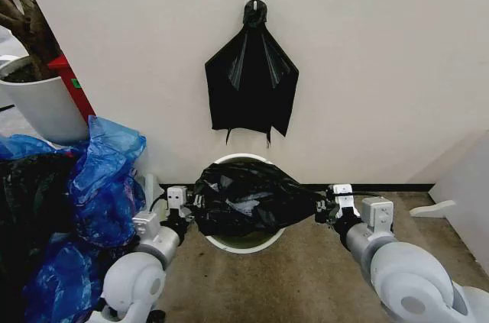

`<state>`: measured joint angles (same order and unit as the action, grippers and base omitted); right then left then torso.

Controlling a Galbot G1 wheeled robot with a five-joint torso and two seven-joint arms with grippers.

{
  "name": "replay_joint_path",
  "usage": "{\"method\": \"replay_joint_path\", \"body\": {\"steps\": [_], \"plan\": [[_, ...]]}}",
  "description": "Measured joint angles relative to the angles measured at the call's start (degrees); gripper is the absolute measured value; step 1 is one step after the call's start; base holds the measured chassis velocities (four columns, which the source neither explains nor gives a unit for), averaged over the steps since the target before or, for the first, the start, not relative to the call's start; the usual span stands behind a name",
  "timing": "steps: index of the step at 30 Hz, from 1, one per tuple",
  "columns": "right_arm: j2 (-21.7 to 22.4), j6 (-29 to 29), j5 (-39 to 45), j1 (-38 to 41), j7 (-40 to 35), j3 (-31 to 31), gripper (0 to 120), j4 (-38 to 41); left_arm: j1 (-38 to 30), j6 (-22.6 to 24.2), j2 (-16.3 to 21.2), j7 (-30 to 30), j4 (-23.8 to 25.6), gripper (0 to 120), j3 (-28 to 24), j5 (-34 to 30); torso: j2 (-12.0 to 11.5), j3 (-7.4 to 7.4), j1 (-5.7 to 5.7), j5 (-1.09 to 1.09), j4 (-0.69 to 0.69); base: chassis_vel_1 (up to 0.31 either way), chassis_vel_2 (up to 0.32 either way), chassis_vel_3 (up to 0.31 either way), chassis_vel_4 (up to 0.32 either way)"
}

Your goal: Place the garbage bag over the trash bin.

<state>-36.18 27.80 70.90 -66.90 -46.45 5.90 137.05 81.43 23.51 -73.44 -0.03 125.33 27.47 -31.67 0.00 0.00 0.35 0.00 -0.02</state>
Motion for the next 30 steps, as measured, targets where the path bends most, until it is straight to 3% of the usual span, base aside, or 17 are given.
{"method": "replay_joint_path", "body": {"steps": [4,8,10,11,17,25,28,30], "plan": [[0.0,-0.6,0.0,-0.6,5.3,1.2,0,-2.1,-0.2,0.1,0.0,0.6,0.2,2,0.8,-1.8,0.0,0.00,0.00,0.00,-0.01,0.000,0.000,0.000,0.000],[0.0,-4.7,-2.5,-1.3,24.1,3.6,0,-9.3,0.0,0.7,0.1,3.1,0.2,2,2.1,-3.6,0.0,0.00,0.00,0.00,-0.01,0.000,0.000,0.000,0.000],[0.4,-8.2,-5.9,-1.2,38.4,4.3,0,-14.7,0.3,1.4,0.2,4.3,0.2,2,2.9,-4.4,0.0,0.00,0.00,0.02,0.00,0.000,0.000,0.000,0.000],[0.4,-8.2,-5.9,-1.2,38.4,4.3,0,-14.7,0.3,1.4,0.2,4.3,0.2,2,2.9,-4.4,0.0,0.00,0.00,0.02,0.00,0.000,0.000,0.000,0.000],[0.9,-12.3,-11.4,-0.2,57.9,4.5,0,-22.1,0.2,1.7,0.5,6.1,-0.1,2,3.8,-6.0,0.0,0.00,0.00,0.00,0.00,0.000,0.000,0.000,0.000],[0.6,-13.5,-15.1,-0.4,61.1,3.5,0,-23.9,-0.4,1.7,0.8,6.5,-0.1,2,4.3,-9.1,0.0,0.00,0.00,0.01,-0.01,0.000,0.000,0.000,0.000],[0.5,-13.3,-14.7,-0.4,57.6,3.4,0,-22.2,-0.6,1.8,0.9,6.6,-0.6,2,4.5,-9.4,0.0,0.00,0.00,0.01,0.00,0.000,0.000,0.000,0.000],[0.8,-12.8,-13.7,-0.6,53.6,3.9,9,-19.7,-0.9,1.8,1.0,6.6,-1.5,2,4.7,-9.5,0.0,0.00,0.00,0.00,0.00,0.000,0.000,0.000,0.000]]}}
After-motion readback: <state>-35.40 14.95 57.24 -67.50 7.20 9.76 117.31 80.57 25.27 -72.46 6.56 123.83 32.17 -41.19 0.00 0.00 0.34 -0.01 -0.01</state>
